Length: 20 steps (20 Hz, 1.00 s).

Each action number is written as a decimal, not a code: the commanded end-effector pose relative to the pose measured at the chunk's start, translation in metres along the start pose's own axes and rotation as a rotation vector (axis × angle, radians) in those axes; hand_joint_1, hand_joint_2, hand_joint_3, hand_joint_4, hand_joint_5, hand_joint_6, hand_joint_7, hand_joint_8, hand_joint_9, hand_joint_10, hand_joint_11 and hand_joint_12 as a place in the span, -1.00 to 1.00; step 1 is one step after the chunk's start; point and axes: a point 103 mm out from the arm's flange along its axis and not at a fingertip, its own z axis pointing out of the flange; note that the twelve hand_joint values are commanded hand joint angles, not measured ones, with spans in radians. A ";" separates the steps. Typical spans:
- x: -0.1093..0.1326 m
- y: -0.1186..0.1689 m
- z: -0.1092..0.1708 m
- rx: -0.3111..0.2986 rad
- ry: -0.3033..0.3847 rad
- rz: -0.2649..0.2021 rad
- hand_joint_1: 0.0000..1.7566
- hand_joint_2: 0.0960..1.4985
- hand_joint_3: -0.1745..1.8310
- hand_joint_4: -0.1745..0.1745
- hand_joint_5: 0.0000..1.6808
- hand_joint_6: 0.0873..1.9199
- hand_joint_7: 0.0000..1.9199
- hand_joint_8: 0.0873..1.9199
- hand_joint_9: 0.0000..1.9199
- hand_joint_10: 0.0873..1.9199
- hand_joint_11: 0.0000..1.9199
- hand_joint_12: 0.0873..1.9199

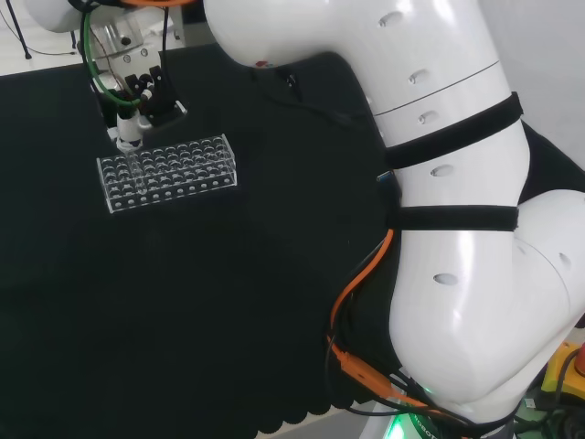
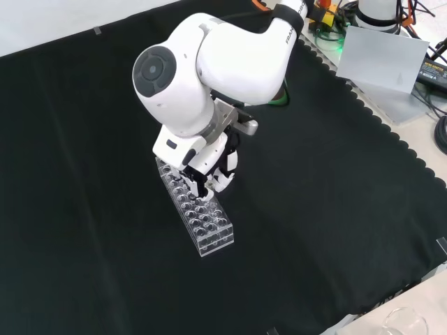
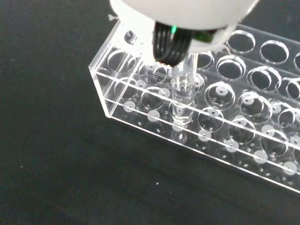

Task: Pick up the test tube.

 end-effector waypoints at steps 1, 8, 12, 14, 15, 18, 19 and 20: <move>-0.001 0.000 -0.009 -0.033 0.003 -0.012 0.52 -0.17 -0.23 -1.00 0.54 -0.75 0.43 -0.28 0.59 -0.11 0.32 0.16; -0.005 -0.004 -0.014 -0.038 -0.003 -0.018 0.52 -0.18 -0.23 -1.00 0.57 -0.80 0.44 -0.31 0.60 -0.12 0.32 0.16; -0.009 -0.009 -0.023 -0.053 -0.008 -0.021 0.52 -0.18 -0.23 -1.00 0.58 -0.83 0.45 -0.32 0.60 -0.13 0.32 0.16; -0.012 -0.012 -0.030 -0.062 -0.011 -0.023 0.52 -0.18 -0.23 -1.00 0.59 -0.83 0.45 -0.32 0.60 -0.13 0.33 0.16; -0.013 -0.014 -0.033 -0.066 -0.010 -0.023 0.52 -0.18 -0.23 -1.00 0.59 -0.83 0.45 -0.32 0.60 -0.13 0.33 0.16; -0.019 -0.020 -0.043 -0.078 -0.003 -0.019 0.52 -0.19 -0.23 -1.00 0.59 -0.83 0.45 -0.33 0.61 -0.13 0.33 0.16; -0.020 -0.022 -0.046 -0.080 -0.003 -0.020 0.52 -0.19 -0.23 -1.00 0.59 -0.84 0.45 -0.33 0.61 -0.13 0.33 0.16; -0.021 -0.024 -0.050 -0.084 -0.001 -0.019 0.52 -0.19 -0.23 -1.00 0.59 -0.84 0.45 -0.33 0.61 -0.13 0.33 0.16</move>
